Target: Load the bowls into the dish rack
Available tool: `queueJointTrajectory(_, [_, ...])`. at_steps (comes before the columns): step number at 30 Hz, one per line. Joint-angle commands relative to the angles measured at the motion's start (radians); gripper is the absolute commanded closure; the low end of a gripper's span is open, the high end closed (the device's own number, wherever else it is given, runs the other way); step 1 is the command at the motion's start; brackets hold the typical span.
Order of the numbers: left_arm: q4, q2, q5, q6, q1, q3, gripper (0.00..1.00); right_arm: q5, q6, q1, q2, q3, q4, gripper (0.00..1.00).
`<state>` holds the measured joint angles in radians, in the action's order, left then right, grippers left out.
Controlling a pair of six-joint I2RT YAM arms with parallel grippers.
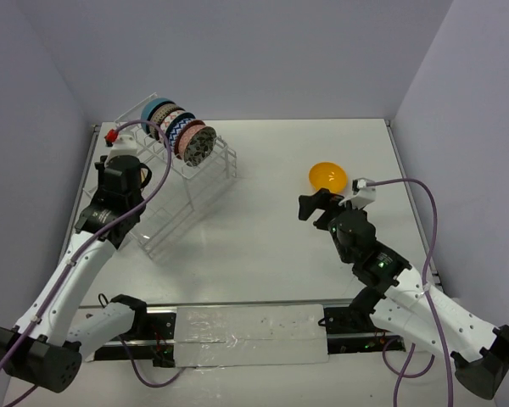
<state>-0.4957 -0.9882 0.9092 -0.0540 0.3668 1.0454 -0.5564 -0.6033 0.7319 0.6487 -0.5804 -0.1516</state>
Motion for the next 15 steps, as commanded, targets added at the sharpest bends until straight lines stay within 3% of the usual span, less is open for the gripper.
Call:
queueJointTrajectory(1, [0.311,0.003,-0.085,-0.223,-0.087,-0.079,1.00,-0.020,0.017,-0.014,-0.018,0.030,0.049,0.00])
queueJointTrajectory(8, [0.598,-0.072,-0.248,-0.354,-0.259,-0.199,1.00,0.029,0.028,-0.051,-0.078,0.089,0.069,0.00])
queueJointTrajectory(15, [0.732,-0.162,-0.319,-0.554,-0.308,-0.197,1.00,0.092,0.030,-0.092,-0.126,0.131,0.075,0.00])
